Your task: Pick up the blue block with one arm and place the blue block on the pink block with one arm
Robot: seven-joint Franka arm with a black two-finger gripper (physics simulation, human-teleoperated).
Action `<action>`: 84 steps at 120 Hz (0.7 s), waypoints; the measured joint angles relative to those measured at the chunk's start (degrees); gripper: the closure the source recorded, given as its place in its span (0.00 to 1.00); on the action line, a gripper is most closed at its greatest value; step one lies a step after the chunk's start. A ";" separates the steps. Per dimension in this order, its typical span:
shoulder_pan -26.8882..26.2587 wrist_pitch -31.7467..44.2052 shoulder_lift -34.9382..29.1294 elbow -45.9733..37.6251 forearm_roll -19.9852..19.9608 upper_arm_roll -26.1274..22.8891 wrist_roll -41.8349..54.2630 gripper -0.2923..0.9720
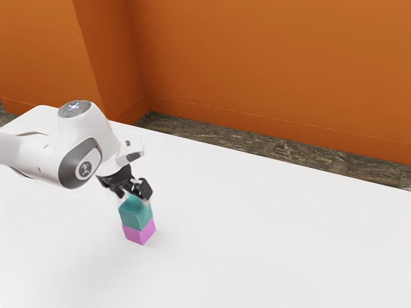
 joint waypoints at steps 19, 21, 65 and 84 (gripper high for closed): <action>0.34 -1.83 -4.02 1.60 1.37 0.12 -0.10 0.26; 0.35 -2.37 -4.40 2.49 1.60 0.17 -0.11 0.26; 1.66 -32.53 -5.20 27.55 2.58 0.45 -0.23 0.24; 2.10 -38.96 -5.18 26.84 2.60 0.79 -0.27 0.23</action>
